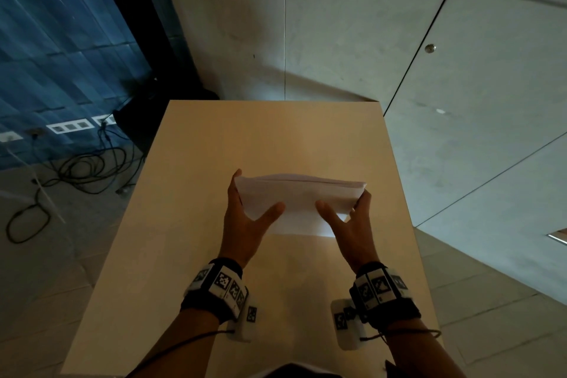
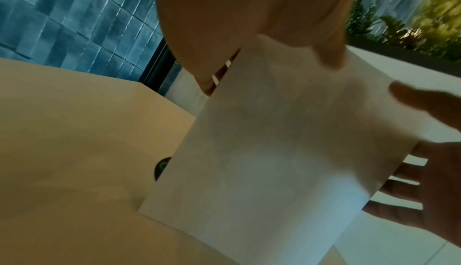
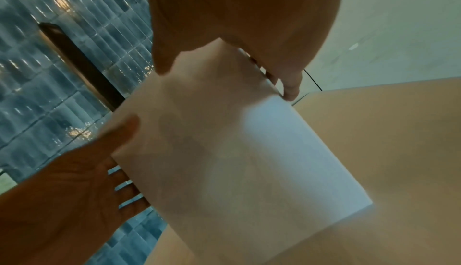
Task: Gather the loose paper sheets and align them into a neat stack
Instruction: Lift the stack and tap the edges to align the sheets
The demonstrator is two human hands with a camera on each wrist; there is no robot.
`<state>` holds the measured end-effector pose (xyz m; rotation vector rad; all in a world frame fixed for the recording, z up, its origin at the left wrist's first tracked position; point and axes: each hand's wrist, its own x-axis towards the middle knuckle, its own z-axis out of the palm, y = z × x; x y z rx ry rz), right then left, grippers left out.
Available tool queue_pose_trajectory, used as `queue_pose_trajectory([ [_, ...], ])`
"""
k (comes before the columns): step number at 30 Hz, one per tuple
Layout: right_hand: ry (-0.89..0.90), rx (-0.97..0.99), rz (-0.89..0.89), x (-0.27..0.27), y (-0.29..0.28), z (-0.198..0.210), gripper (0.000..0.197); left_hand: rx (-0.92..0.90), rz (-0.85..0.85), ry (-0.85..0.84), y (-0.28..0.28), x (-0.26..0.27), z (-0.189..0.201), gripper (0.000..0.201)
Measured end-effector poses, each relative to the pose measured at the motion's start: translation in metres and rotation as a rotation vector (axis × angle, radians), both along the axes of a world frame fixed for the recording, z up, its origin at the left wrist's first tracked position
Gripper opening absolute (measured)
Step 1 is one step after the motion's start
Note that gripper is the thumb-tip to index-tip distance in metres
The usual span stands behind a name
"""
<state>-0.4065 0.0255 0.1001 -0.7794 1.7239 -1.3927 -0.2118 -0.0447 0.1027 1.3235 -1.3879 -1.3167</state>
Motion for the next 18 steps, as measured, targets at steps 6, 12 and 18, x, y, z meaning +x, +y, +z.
queue_pose_trajectory([
  [6,0.218,0.119,-0.004,-0.006,0.001,-0.018,0.033,-0.059,-0.028,-0.217,-0.001,0.009,-0.022,0.064],
  [12,0.205,0.168,-0.031,-0.014,-0.006,-0.013,0.023,-0.17,-0.035,-0.389,-0.008,0.016,-0.021,0.035],
  [18,0.176,0.097,-0.082,-0.012,0.002,-0.012,0.017,-0.214,0.007,-0.357,-0.005,0.017,-0.015,0.041],
])
